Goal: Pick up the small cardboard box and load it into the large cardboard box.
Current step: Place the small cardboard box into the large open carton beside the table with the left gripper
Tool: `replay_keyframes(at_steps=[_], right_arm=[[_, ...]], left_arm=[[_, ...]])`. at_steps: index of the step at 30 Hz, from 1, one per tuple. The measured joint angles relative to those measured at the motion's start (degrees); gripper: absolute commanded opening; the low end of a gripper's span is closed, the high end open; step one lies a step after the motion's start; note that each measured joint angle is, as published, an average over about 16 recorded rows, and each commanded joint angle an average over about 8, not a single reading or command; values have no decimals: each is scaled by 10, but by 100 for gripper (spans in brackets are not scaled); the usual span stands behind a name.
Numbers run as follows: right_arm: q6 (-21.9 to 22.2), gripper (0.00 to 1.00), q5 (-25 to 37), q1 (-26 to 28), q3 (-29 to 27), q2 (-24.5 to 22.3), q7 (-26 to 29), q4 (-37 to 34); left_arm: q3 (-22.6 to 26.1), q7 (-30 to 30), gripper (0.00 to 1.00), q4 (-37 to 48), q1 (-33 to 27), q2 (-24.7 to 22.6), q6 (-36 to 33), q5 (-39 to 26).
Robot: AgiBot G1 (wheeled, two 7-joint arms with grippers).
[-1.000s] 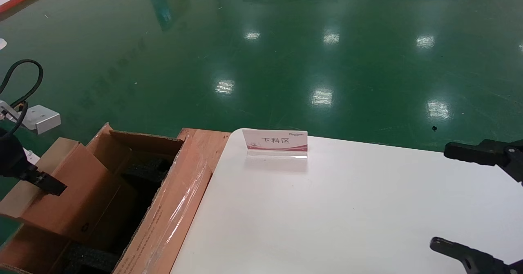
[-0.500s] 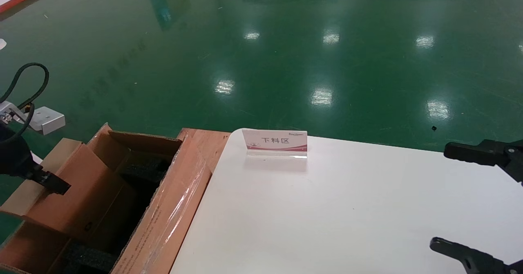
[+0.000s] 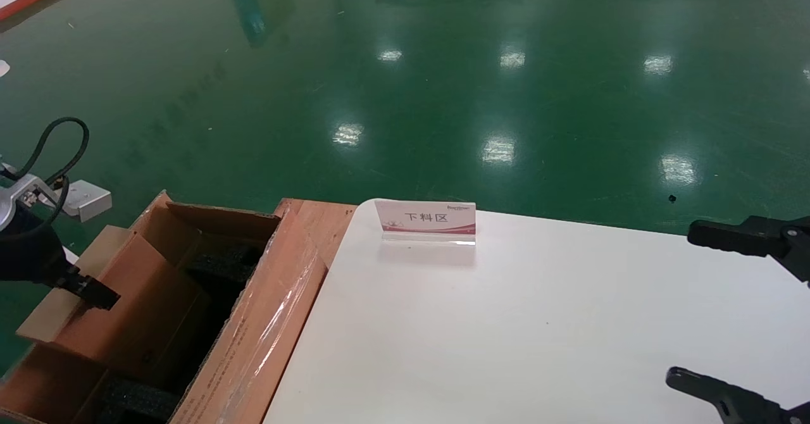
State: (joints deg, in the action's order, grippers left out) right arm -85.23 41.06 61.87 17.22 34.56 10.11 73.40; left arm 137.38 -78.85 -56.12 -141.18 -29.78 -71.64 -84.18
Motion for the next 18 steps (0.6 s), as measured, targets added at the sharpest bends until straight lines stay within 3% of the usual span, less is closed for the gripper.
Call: replay_keyframes(at_steps=[18], right_arm=[[0,100,0,0,1,0,0,0]], left_arm=[[0,24,0,57,69,-10,23,34]])
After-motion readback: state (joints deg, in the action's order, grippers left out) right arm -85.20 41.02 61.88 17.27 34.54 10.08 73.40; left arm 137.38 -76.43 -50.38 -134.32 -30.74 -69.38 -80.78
